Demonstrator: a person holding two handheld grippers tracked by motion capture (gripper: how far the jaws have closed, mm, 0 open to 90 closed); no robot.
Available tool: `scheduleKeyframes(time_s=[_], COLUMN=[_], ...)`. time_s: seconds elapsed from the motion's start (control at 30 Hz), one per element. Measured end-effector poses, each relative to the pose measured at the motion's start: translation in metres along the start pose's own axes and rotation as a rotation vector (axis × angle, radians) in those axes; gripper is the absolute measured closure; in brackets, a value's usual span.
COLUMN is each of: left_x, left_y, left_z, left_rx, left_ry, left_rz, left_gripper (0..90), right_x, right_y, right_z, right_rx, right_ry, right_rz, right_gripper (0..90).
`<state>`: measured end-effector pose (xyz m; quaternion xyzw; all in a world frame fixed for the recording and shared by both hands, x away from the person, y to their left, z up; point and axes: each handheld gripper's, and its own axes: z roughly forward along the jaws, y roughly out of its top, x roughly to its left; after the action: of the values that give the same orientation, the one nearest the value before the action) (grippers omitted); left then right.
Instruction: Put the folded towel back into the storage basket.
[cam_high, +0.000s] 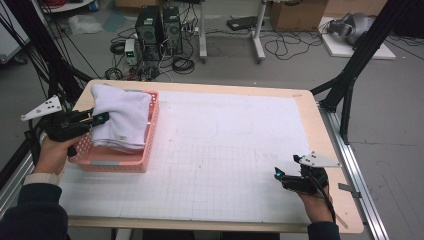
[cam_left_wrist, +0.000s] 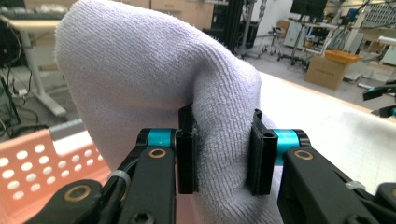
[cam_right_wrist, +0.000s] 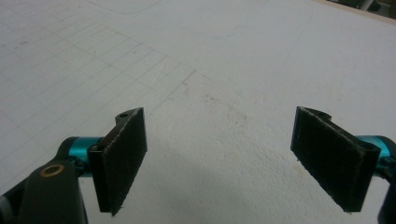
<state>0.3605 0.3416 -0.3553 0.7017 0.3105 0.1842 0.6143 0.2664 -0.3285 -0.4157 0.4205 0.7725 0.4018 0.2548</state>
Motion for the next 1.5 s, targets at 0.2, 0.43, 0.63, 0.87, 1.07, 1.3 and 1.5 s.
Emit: scheduleKeyframes(time_s=[0.2, 0.43, 0.63, 0.87, 1.07, 1.3, 1.5], left_x=[0.003, 0.011, 0.002, -0.024, -0.051, -0.103, -0.142], left_y=[-0.004, -0.006, 0.0, -0.003, -0.004, -0.011, -0.022], left_z=[0.008, 0.008, -0.003, 0.003, 0.016, 0.044, 0.068], left_rx=[0.028, 0.101, 0.016, -0.018, -0.062, -0.052, -0.044], left_ry=[0.003, 0.307, 0.381, 0.36, 0.307, 0.177, 0.104], left_rz=[-0.017, -0.114, -0.112, -0.085, -0.07, -0.018, 0.0], left_gripper=[69.0, 28.2, 20.2, 17.9, 17.9, 18.2, 18.2], right_x=[0.001, 0.002, 0.002, 0.003, 0.004, 0.006, 0.006], right_y=[0.0, 0.001, 0.002, 0.002, 0.003, 0.004, 0.004], right_z=[-0.001, -0.001, -0.001, 0.001, 0.002, 0.005, 0.008], right_rx=[-0.002, -0.001, -0.003, 0.001, 0.002, -0.001, -0.006], right_ry=[-0.003, 0.0, 0.001, 0.004, 0.008, 0.017, 0.027], right_rz=[-0.001, -0.003, -0.007, -0.011, -0.017, -0.016, -0.018], right_gripper=[17.1, 17.0, 17.1, 17.0, 17.0, 17.0, 17.0])
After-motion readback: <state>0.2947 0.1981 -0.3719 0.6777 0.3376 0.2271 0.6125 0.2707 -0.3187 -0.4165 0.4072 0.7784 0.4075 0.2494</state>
